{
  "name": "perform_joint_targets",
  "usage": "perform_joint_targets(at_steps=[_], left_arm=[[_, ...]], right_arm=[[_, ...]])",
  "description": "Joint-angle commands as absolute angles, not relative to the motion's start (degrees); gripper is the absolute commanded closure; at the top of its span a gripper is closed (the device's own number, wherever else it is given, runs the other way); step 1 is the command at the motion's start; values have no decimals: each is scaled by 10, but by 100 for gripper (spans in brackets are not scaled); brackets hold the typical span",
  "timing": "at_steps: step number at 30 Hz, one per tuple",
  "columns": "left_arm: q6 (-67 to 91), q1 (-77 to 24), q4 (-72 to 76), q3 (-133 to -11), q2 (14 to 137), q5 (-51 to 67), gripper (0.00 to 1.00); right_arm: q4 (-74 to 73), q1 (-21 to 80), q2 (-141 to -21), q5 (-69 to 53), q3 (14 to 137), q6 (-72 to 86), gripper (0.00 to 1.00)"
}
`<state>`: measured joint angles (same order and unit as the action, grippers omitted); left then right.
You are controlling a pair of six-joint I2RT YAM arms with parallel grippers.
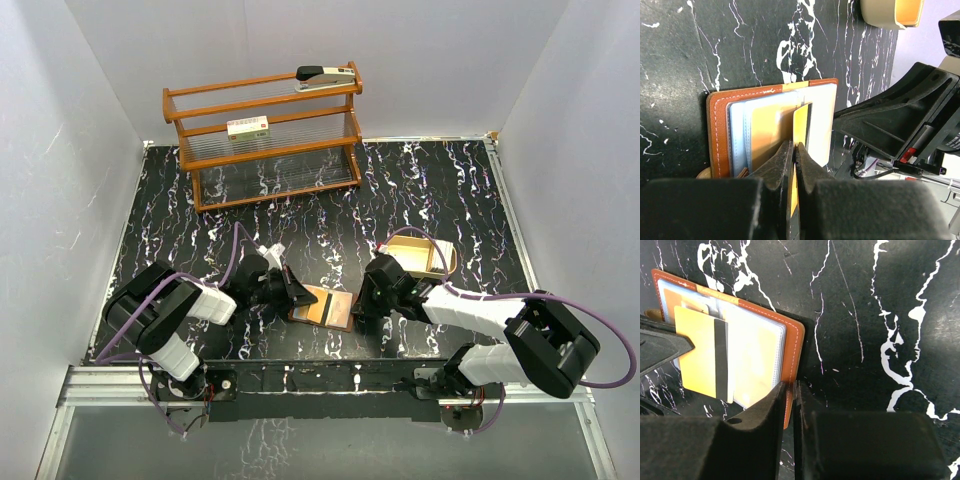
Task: Put the credit cards into the card holder
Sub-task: Insert the credit card into the card holder.
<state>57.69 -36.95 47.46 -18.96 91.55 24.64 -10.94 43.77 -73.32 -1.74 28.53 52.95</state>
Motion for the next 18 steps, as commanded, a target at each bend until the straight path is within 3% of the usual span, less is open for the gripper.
perform_joint_targets(at_steps=[1, 12, 18], left_arm=[[552, -374, 419, -193, 901, 265, 100], [512, -374, 394, -220, 886, 251, 100], [522, -374, 481, -204, 914, 260, 100]], right_arm=[[-115, 440, -729, 16, 298, 508, 91], [-116, 440, -739, 9, 306, 503, 92], [-109, 440, -736, 6, 297, 508, 92]])
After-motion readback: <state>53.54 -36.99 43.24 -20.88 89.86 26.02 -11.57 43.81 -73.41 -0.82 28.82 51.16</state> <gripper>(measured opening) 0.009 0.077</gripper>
